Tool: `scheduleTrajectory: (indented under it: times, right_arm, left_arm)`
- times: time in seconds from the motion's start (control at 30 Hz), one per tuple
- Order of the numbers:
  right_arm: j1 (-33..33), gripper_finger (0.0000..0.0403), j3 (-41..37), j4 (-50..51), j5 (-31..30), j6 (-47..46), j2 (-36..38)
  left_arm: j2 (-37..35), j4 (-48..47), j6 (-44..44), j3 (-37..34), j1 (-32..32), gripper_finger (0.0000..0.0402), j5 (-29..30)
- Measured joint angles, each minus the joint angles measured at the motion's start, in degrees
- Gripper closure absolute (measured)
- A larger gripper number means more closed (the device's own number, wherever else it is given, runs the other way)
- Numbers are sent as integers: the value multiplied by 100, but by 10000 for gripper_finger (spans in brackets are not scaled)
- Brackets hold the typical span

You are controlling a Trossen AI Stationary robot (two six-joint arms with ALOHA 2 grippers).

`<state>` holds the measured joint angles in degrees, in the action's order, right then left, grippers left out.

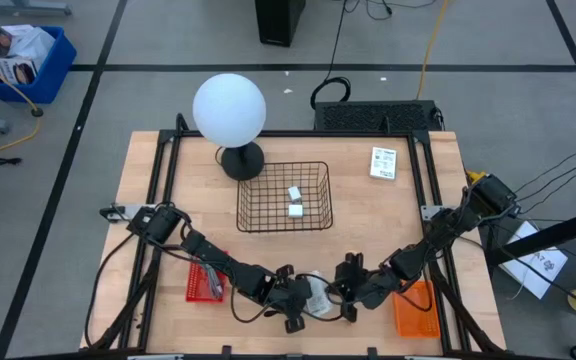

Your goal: Pick and place items into bin

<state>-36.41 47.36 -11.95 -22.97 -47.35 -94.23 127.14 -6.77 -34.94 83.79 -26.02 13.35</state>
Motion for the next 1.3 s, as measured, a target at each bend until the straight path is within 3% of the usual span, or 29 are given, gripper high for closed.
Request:
scheduleTrajectory:
  times: [0.23, 0.6, 0.8, 0.97, 1.3]
  right_arm:
    - [43, 403, -5, -216, 186, 170, -22]
    - [36, 403, -30, 868, 105, -666, -1]
    - [27, 403, 17, 1916, -103, -1283, 34]
    - [27, 403, 21, 2457, -104, -1797, 34]
    - [-81, 403, 26, 2736, -48, -2213, 47]
  left_arm:
    - [23, 431, 56, 11, 43, 366, 99]
    - [21, 701, 69, 9, 110, 366, 26]
    - [21, 743, 153, 9, 130, 366, 530]
    - [19, 722, 161, 9, 249, 366, 519]
    - [94, 579, 23, 11, 379, 366, 246]
